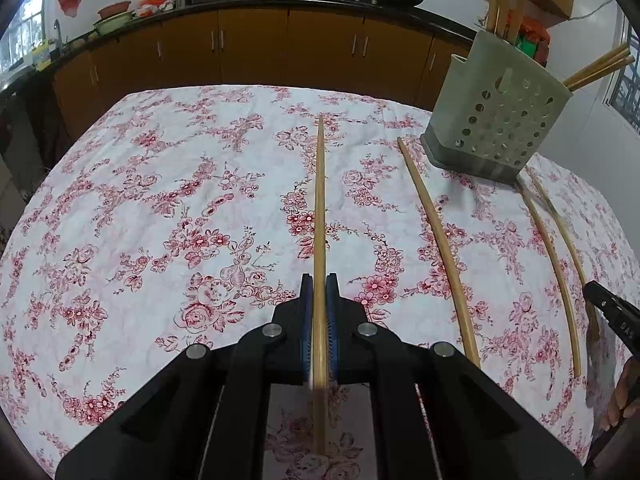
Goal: Organize utensils
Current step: 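Close the left tool on a single chopstick while the right tool grasps another, then lift the left tool's chopstick upright over the caddy while the right tool carries its own, then drop the left tool's chopstick into the caddy and open while the right tool releases its own, then move both open tools down to the last two chopsticks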
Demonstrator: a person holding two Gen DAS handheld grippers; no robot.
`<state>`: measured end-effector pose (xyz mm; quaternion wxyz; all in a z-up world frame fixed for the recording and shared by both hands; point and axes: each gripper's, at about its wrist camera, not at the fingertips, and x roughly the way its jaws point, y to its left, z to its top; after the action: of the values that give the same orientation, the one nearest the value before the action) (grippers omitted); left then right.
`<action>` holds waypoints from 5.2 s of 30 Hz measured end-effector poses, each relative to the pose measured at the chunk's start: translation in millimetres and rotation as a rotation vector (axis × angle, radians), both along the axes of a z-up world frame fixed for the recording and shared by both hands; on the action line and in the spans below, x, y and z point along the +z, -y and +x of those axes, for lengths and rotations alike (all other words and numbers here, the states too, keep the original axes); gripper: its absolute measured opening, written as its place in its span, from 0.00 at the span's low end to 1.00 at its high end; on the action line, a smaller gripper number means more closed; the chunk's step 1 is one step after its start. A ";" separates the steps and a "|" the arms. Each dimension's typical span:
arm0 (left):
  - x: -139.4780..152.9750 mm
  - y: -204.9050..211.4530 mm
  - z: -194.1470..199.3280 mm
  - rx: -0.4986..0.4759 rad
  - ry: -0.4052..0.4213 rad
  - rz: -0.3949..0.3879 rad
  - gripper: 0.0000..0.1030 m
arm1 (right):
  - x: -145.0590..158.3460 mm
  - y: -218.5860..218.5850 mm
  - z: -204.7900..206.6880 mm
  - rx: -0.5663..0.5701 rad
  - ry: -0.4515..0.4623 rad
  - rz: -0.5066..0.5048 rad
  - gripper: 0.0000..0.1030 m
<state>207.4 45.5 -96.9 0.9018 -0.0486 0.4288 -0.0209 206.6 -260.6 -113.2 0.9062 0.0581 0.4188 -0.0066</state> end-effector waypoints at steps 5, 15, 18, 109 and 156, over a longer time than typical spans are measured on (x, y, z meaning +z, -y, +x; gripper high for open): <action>-0.2 -1.2 0.2 0.002 -0.001 -0.010 0.08 | 0.2 1.1 -0.7 -0.001 0.000 0.011 0.09; -0.1 1.2 -1.6 -0.003 -0.001 0.010 0.08 | 0.3 1.1 -0.1 0.001 -0.001 0.011 0.09; -0.2 2.4 -4.2 -0.012 -0.001 0.023 0.08 | 0.3 0.7 -0.3 -0.002 0.000 0.011 0.09; 245.6 69.7 -9.8 -0.139 0.710 -0.126 0.07 | 264.6 -15.5 -17.5 0.124 0.726 0.144 0.08; 188.3 26.1 -35.3 0.023 0.573 -0.020 0.49 | 165.1 17.5 -14.8 -0.025 0.441 0.079 0.33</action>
<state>172.0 19.4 91.4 0.9859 -0.0543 0.1558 -0.0280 191.7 -278.1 51.9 0.9727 0.0986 0.2098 0.0115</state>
